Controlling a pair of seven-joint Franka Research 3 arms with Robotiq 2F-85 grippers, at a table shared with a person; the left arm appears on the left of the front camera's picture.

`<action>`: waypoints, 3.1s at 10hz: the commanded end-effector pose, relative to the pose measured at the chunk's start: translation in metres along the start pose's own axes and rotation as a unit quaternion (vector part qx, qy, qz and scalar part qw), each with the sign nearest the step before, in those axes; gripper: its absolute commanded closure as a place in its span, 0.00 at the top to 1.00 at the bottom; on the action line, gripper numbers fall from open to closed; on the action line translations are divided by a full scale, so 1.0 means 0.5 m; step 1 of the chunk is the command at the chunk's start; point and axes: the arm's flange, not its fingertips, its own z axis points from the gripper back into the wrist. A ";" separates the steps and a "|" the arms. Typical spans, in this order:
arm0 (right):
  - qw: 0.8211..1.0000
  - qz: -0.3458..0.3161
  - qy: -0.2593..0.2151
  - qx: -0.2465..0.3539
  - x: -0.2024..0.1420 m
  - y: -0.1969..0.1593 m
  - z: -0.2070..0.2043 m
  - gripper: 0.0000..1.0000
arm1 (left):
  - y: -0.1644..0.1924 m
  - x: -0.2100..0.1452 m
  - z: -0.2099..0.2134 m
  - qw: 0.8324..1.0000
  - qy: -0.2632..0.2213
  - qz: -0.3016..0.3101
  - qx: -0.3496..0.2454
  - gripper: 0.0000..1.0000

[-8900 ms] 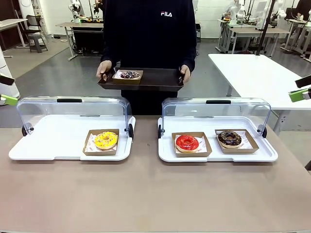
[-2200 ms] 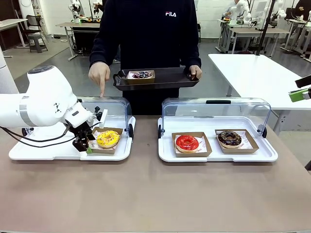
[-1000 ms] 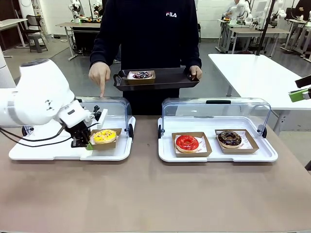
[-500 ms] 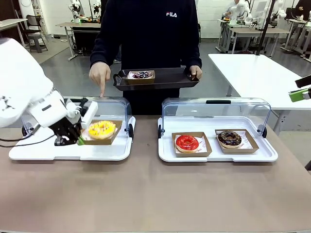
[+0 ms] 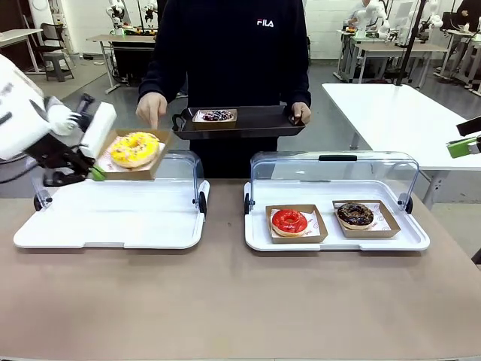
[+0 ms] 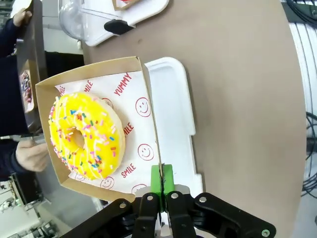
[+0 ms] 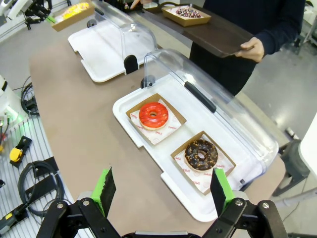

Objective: Provide the desired donut to the person.
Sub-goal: Pick up and lift the Paper togo box containing the Donut pointed at by the person, then place the picked Paper togo box onto the Handle tray extended by the person.

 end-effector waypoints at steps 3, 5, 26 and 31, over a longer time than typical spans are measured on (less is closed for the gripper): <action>1.000 0.002 -0.010 0.006 -0.002 0.000 -0.006 1.00 | 0.000 0.000 0.000 1.000 0.000 0.000 0.000 0.00; 1.000 0.002 -0.010 0.006 -0.002 0.000 -0.006 1.00 | 0.000 0.000 0.000 1.000 0.000 0.000 0.000 0.00; 1.000 0.002 -0.010 0.006 -0.002 0.000 -0.006 1.00 | 0.000 0.000 0.000 1.000 0.000 0.000 0.000 0.00; 1.000 0.002 -0.010 0.006 -0.002 0.000 -0.006 1.00 | 0.000 0.000 0.000 1.000 0.000 0.000 0.000 0.00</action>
